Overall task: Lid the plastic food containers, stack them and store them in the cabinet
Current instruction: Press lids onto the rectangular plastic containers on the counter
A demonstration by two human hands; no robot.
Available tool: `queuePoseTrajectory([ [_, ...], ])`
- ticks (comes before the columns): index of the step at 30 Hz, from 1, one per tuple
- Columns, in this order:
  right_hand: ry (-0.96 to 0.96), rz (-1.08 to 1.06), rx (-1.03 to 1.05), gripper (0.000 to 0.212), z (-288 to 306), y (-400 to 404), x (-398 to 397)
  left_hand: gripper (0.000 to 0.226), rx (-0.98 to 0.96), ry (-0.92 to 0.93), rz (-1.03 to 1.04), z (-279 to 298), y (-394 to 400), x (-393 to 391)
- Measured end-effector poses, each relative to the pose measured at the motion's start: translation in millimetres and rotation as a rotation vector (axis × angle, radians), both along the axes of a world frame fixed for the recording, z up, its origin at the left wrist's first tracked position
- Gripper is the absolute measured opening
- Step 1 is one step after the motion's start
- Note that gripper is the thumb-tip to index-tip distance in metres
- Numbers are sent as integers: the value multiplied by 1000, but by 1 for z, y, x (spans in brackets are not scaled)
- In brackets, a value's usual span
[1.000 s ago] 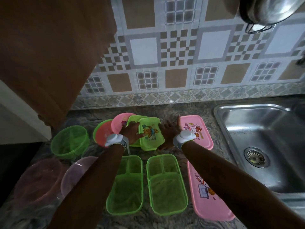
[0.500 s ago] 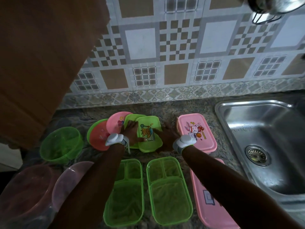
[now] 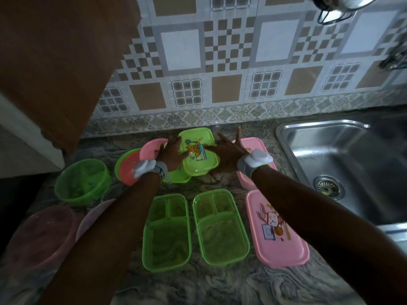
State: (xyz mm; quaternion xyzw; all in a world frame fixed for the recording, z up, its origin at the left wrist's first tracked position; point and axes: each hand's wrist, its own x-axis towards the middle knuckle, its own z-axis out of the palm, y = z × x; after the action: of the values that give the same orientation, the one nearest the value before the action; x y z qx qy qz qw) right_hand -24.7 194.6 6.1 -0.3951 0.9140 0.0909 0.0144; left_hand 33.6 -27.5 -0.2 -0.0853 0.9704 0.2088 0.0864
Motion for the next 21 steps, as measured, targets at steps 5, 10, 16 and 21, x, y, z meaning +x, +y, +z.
queuePoseTrajectory([
  [5, -67, -75, -60, 103, 9, 31, 38, 75, 43, 32, -54, 9, 22, 27],
  [10, -87, -102, -36, 113, 9, 51, 76, 76, 88, 16, -98, 13, 40, 63],
  [16, -124, -83, -9, 112, 14, 74, 115, 78, 45, -49, -137, 13, 53, 104],
  [21, -159, -69, -12, 113, 2, 87, 144, 76, 9, -99, -137, 7, 69, 135],
])
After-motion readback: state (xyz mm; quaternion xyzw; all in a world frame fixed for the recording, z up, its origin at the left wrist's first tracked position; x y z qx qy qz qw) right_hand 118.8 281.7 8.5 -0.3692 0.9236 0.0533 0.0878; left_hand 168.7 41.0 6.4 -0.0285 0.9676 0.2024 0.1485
